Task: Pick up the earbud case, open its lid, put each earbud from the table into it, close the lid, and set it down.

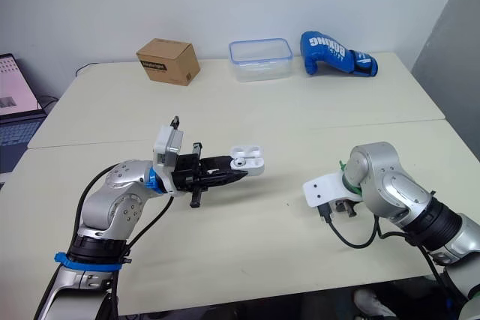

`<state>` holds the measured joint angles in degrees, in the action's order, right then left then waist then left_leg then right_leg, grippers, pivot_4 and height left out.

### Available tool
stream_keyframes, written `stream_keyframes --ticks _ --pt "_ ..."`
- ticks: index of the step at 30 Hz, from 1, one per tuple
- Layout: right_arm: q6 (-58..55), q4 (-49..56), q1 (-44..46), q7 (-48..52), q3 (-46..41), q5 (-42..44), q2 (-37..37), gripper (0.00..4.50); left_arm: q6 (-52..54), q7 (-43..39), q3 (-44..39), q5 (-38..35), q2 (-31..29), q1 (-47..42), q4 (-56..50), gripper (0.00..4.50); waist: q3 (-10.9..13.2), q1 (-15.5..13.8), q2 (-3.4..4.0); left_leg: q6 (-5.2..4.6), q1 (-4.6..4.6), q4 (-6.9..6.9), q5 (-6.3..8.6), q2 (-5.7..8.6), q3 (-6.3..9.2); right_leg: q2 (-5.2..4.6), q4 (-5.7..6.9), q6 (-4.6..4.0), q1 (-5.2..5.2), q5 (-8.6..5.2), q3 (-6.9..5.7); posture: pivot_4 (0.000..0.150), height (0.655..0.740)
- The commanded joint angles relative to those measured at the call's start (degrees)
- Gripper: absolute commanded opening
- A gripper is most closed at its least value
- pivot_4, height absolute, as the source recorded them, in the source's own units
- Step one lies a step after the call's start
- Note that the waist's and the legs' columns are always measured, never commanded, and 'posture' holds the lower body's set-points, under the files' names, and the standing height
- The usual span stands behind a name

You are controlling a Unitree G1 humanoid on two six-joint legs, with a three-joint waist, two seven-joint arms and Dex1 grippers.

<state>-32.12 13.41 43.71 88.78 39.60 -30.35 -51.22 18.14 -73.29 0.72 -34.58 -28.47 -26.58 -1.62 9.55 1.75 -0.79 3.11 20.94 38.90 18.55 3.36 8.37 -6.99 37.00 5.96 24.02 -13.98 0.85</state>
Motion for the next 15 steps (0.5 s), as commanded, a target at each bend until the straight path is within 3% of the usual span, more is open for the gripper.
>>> stream_keyframes --ticks 1,5,15 --pt "-0.1 1.3 0.6 3.7 1.2 0.3 -0.1 1.5 -1.2 0.0 -0.4 -0.1 0.1 0.0 -1.5 0.82 0.0 0.0 0.0 0.0 0.0 0.0 0.0 0.0 0.0 0.0 0.0 0.0 0.0 0.0 0.0 0.15 0.7307" --pt "0.0 1.3 0.6 3.7 1.3 0.3 -0.3 0.39 -1.2 0.1 -0.4 -0.1 0.1 0.1 -1.5 0.82 0.0 0.1 -0.01 0.0 0.0 0.0 0.0 -0.01 0.0 0.0 0.01 0.0 0.0 0.0 0.0 0.15 0.7307" --pt "-1.9 2.1 0.1 3.7 0.3 0.3 -0.4 0.38 -1.5 0.0 -0.5 -0.1 0.2 0.2 -1.3 0.82 0.0 0.1 -0.01 0.0 0.0 0.01 0.0 0.0 0.01 0.0 0.02 0.0 0.0 0.0 0.0 0.15 0.7307"
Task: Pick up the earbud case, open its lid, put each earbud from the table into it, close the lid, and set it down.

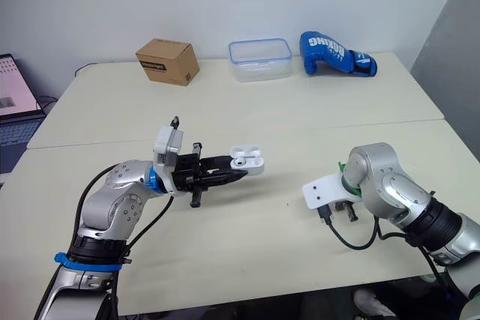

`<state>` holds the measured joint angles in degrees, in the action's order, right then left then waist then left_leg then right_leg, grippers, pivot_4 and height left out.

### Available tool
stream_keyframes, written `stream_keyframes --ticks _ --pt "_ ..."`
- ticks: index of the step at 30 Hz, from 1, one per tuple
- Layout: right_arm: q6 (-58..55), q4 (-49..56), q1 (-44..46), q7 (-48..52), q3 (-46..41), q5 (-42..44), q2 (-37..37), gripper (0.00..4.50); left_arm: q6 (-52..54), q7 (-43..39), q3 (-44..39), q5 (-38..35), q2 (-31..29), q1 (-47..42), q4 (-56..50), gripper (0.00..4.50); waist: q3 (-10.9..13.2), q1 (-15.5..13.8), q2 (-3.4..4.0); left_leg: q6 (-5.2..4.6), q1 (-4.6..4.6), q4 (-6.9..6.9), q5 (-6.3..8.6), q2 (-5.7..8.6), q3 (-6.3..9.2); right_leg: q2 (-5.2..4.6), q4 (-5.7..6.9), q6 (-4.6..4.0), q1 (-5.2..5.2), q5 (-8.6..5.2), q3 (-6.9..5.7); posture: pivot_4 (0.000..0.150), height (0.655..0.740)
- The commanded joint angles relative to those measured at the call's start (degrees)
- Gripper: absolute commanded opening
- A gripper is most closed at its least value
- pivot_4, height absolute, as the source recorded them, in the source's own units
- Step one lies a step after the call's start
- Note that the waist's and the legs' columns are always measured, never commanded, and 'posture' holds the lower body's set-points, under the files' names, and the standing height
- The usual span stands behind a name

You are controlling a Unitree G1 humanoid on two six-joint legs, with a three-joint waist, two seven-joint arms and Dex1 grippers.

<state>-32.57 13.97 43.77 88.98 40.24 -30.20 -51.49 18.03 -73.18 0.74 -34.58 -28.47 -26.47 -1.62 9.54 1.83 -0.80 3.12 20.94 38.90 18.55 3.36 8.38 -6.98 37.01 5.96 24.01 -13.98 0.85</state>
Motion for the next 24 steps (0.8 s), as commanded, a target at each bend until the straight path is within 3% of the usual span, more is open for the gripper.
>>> stream_keyframes --ticks 1,9,16,20,24 --pt "-2.7 2.0 -0.1 3.4 -1.6 0.8 -0.2 0.38 -1.5 -0.1 -0.5 0.0 0.2 0.2 -1.1 0.82 0.0 0.0 0.0 0.0 0.0 0.0 0.0 0.0 0.0 0.0 0.0 0.0 0.0 0.0 0.0 0.15 0.7307" --pt "-18.3 11.0 -8.0 -1.9 -16.0 11.8 1.6 0.38 -2.5 -0.6 -1.0 -0.1 0.8 -0.6 1.4 0.82 0.0 -0.2 0.0 0.0 0.07 -0.02 0.0 0.03 0.06 -0.01 -0.04 0.0 0.03 0.0 -0.02 0.15 0.7307" --pt "-33.1 16.8 -15.3 -20.0 -34.0 19.6 19.1 0.38 -3.3 -2.2 -0.8 0.1 1.2 -2.1 5.3 0.82 0.0 -0.3 0.02 0.0 0.04 0.01 0.0 0.03 0.1 -0.01 0.07 -0.02 0.03 0.01 0.0 0.15 0.7307" --pt "-34.1 21.3 -17.2 -29.0 -43.0 24.6 29.6 0.38 -3.8 -2.8 -0.6 0.3 1.6 -2.8 6.8 0.82 0.0 -0.2 0.01 0.01 0.07 -0.03 0.0 0.07 0.12 -0.02 0.02 -0.02 0.06 0.01 -0.01 0.15 0.7307" --pt "-32.1 23.8 -17.7 -34.9 -47.2 29.7 35.3 0.38 -3.9 -3.4 -0.5 0.6 2.0 -3.2 7.7 0.82 0.0 -0.2 0.02 0.01 0.06 -0.02 -0.01 0.06 0.16 -0.02 0.05 -0.02 0.05 0.01 -0.03 0.15 0.7307"
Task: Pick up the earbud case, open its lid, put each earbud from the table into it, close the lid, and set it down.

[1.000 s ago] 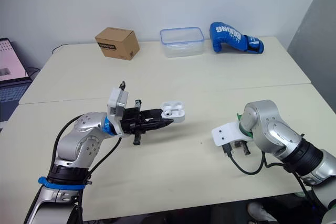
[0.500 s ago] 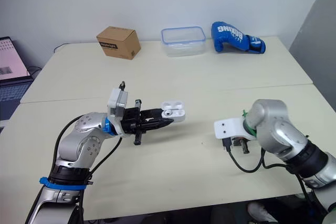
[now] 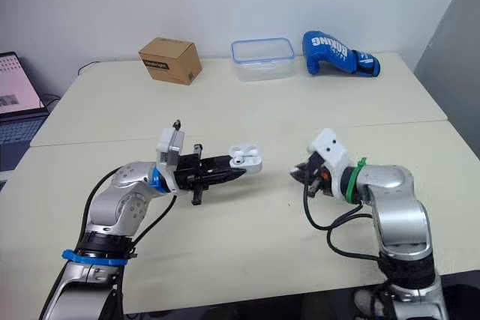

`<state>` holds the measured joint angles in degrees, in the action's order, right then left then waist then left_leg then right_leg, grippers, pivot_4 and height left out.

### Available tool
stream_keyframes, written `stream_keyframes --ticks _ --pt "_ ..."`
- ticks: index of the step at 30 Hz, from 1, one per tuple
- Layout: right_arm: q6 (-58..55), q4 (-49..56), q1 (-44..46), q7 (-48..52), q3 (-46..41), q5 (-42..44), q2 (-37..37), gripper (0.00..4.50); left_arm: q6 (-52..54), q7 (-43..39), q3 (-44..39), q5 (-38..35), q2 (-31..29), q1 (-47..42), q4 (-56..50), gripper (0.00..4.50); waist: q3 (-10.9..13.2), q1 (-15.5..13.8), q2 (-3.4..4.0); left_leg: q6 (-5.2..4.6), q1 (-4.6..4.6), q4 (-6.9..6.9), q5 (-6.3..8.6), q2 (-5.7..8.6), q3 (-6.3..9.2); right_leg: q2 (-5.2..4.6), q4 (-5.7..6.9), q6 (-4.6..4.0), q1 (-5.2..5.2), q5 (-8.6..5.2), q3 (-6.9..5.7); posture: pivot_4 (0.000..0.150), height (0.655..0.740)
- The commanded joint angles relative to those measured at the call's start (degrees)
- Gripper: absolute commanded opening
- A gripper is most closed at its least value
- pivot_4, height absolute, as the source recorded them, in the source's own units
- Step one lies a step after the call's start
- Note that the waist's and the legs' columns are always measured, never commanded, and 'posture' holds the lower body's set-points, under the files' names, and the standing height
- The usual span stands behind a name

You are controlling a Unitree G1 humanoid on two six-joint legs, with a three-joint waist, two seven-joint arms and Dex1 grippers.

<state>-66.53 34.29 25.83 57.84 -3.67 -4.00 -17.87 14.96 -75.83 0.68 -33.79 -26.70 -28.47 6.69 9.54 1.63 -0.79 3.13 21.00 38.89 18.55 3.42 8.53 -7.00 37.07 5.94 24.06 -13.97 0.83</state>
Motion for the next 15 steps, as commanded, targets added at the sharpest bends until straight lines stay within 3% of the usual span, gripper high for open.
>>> stream_keyframes --ticks 1,7,15 --pt "2.3 3.7 0.4 -5.1 -3.6 4.6 2.6 0.38 -0.9 -0.8 -0.4 -0.2 0.3 -1.3 -0.5 0.82 0.0 0.0 0.01 0.0 -0.01 0.0 0.0 0.0 -0.01 0.0 0.02 0.0 0.0 0.0 0.01 0.15 0.7307" --pt "3.4 5.3 3.9 -14.1 -6.0 10.4 8.8 0.38 -1.0 -0.9 -0.4 -0.1 0.5 -1.8 0.4 0.82 0.0 0.2 0.03 0.0 -0.04 -0.02 0.0 -0.01 -0.01 0.01 0.04 0.0 0.01 0.0 0.02 0.15 0.7307" --pt "3.5 9.4 7.3 -18.9 -3.6 18.2 8.1 0.38 -1.2 -0.7 -0.4 0.4 1.4 -3.1 1.7 0.82 0.0 0.3 0.03 0.0 -0.04 -0.02 0.0 0.0 0.0 0.02 0.04 0.0 0.01 0.0 0.02 0.15 0.7307"
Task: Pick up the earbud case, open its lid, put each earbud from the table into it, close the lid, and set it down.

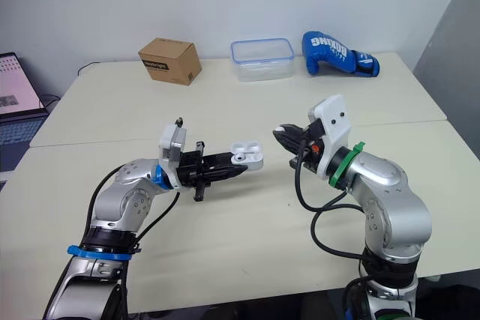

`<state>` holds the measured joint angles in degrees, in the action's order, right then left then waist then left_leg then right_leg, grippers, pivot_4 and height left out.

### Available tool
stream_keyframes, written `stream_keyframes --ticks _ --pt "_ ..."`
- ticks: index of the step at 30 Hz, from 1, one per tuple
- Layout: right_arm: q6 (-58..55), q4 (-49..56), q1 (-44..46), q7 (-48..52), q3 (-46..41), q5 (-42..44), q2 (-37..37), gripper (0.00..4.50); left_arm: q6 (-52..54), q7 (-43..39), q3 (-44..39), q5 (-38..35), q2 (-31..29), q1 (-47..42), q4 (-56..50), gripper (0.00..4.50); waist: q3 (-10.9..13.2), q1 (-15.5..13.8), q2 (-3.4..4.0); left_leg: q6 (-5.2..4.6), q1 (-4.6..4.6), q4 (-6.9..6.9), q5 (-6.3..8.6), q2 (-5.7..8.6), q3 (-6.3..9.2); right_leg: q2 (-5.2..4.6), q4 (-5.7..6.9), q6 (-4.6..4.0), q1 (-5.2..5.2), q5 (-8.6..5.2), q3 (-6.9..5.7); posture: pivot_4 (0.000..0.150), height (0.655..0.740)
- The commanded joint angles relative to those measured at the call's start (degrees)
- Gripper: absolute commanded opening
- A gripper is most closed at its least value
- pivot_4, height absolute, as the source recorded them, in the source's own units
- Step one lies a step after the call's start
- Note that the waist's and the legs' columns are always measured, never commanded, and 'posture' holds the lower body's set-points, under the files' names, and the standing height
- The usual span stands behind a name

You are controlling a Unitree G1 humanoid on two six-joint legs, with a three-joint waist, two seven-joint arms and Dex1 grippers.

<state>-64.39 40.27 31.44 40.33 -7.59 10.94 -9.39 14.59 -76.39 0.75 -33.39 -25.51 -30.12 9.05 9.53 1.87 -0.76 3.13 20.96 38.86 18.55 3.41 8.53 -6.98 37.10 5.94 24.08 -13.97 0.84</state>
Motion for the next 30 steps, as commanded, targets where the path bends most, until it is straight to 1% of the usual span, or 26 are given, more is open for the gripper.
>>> stream_keyframes --ticks 1,6,11,20,30 --pt "1.0 3.9 1.8 -1.6 0.6 4.3 -0.7 0.38 -0.9 -0.1 -0.6 0.1 0.3 -1.6 -0.4 0.82 0.0 0.0 0.0 0.0 0.0 0.0 0.0 -0.01 0.0 0.01 0.0 0.0 0.0 0.0 0.0 0.15 0.7307" --pt "0.3 5.4 0.9 -2.4 2.4 9.3 -3.0 0.38 -1.2 -0.1 -0.9 0.5 0.6 -3.0 1.1 0.82 0.0 0.0 0.0 0.0 0.0 0.0 0.0 0.0 0.0 0.01 -0.01 0.0 -0.01 0.0 -0.01 0.15 0.7307" --pt "1.5 5.1 -1.6 -4.2 3.6 12.0 -4.8 0.38 -1.0 -0.2 -1.1 0.5 0.9 -3.9 1.6 0.82 0.0 0.0 0.0 0.0 0.0 0.0 0.0 0.0 -0.02 0.01 -0.01 0.0 -0.01 0.0 0.0 0.15 0.7307" --pt "4.5 4.3 -4.8 -7.3 5.3 14.9 -6.7 0.38 -0.3 -0.7 -0.9 0.1 0.6 -3.9 0.6 0.82 0.0 0.0 0.0 0.0 0.0 0.0 0.0 -0.01 -0.01 0.01 -0.01 0.0 -0.01 0.0 -0.01 0.15 0.7307" --pt "7.1 3.2 -4.4 -9.5 6.3 17.9 -8.0 0.38 0.5 -0.8 -0.4 0.2 0.5 -3.0 -0.7 0.82 0.0 0.0 0.0 -0.01 0.0 0.0 0.0 -0.01 -0.01 0.02 -0.01 0.0 -0.02 0.0 -0.01 0.15 0.7307"
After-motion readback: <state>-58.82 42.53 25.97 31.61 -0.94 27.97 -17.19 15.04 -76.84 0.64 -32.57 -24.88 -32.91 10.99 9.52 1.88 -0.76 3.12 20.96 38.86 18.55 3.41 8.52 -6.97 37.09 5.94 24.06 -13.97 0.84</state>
